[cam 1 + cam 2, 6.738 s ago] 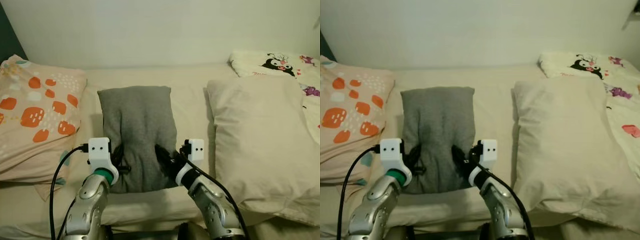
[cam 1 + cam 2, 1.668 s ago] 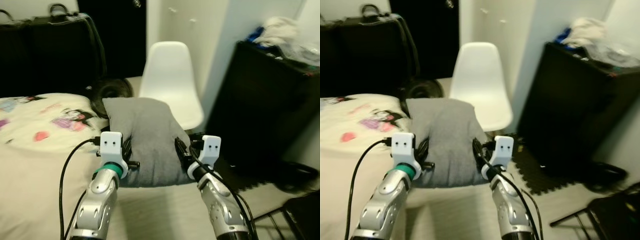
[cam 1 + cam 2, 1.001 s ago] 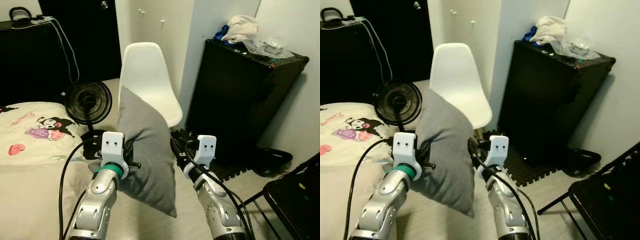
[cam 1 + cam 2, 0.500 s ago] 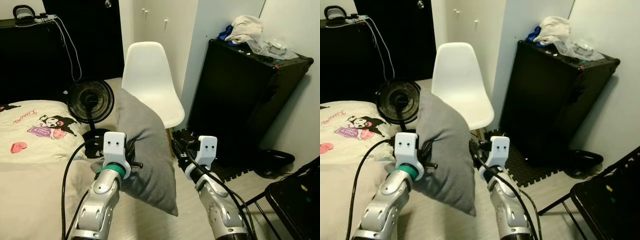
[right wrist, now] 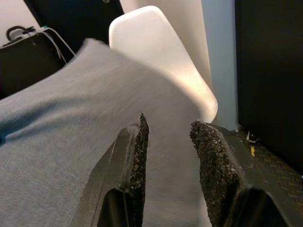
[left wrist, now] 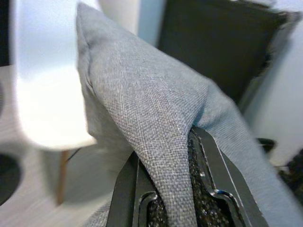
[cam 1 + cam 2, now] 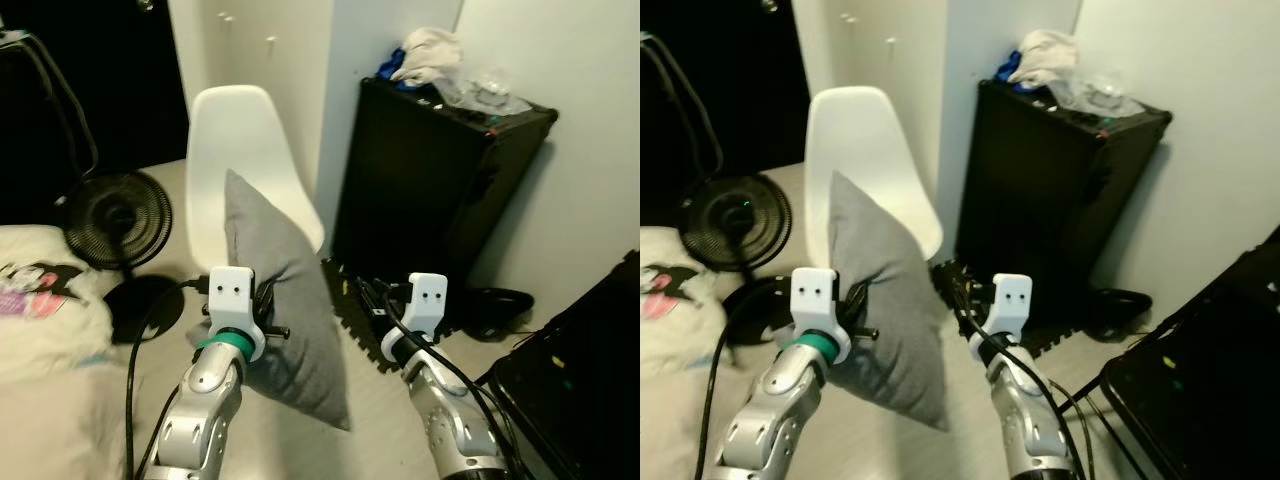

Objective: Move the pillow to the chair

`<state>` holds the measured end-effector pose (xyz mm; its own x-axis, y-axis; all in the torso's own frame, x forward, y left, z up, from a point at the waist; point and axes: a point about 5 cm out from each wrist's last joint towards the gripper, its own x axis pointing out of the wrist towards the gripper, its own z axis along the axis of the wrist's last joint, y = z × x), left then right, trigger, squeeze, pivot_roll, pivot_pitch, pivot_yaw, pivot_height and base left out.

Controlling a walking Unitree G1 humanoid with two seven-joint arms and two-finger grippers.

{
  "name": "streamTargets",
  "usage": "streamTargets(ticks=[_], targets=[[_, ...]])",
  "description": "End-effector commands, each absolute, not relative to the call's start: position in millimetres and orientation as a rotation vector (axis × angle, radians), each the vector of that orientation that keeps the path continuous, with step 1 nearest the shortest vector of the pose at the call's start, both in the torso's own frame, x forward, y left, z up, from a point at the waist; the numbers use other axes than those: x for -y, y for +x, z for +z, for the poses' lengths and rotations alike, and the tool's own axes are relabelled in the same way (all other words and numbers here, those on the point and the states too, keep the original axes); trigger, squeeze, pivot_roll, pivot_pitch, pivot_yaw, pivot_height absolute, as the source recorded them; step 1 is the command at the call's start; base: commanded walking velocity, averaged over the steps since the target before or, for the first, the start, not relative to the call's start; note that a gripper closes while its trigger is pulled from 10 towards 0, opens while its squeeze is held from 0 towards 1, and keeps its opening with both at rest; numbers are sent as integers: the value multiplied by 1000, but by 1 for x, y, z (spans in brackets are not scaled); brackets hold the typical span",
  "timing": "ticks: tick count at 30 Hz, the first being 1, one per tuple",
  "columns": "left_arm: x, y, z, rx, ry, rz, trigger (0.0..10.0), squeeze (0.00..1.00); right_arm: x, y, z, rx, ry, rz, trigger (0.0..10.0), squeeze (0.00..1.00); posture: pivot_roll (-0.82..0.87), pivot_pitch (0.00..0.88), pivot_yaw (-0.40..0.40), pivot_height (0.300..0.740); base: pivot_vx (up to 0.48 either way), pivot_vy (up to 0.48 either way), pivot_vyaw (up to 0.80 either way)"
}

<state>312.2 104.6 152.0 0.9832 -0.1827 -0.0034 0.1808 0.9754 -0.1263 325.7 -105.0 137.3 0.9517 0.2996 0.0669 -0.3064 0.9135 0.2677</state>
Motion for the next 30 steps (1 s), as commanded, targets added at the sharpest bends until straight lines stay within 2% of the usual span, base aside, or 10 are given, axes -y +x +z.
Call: streamTargets(ticks=[1,14,30], targets=[[-109,313,167,71,-138,-170,10000,0,99,324,135,11,287,328,10000,0,-17,7,74,740,337,0,0],[-109,312,164,58,-132,-174,10000,0,98,320,132,6,288,322,10000,0,-26,0,86,740,341,0,0],[-111,309,160,51,-136,-156,10000,0,96,322,129,-9,278,334,10000,0,-9,0,60,740,336,0,0]])
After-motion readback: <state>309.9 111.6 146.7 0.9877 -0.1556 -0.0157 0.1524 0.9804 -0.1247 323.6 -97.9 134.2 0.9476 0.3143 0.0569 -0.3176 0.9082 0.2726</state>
